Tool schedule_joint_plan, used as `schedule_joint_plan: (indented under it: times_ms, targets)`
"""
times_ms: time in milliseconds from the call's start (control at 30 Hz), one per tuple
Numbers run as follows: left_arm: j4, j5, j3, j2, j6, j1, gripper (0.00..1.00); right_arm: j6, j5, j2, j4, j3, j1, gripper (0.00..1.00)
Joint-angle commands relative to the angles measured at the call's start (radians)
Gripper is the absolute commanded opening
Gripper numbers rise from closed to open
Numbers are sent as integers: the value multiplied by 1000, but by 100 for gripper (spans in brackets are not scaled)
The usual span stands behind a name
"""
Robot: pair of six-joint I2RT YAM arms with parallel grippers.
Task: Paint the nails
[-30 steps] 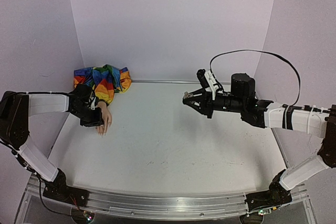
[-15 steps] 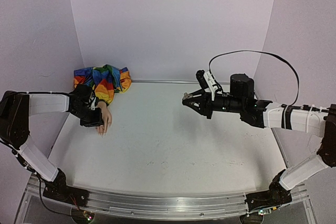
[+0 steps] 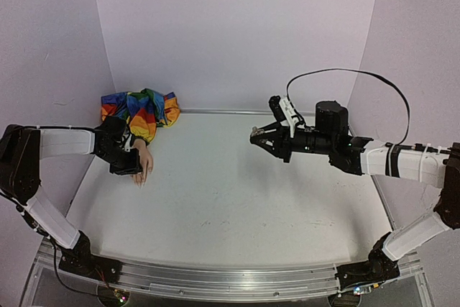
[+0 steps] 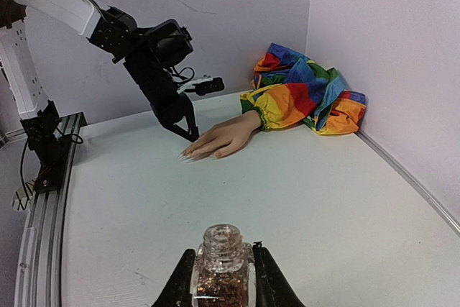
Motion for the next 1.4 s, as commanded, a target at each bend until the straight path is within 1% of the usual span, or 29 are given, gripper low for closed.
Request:
schedule_joint_plan:
  times_ms: [0,233,400,500,667,800,1367]
  targets:
    - [8,14,-6,-18,3,6,0,9,-28,-5,47,24,-5,0]
    - [6,21,-26,-30,0,6,0,9,-32,-7,47,24,-5,0]
    - [7,57,-43,-44,-5,6,0,11,-34,-8,48,24,-5,0]
    - [-1,70,-51,-83,-8,6,0,11,-34,-10,47,24,-4,0]
    - [-15,48,-25,-143,-10,6,0,11,-36,-7,48,24,-5,0]
    - [-17,9,7,-112,0,6,0,11,-36,-8,50,24,-5,0]
    - [32,4,29,-12,10,7,0,9,-31,-10,48,23,-7,0]
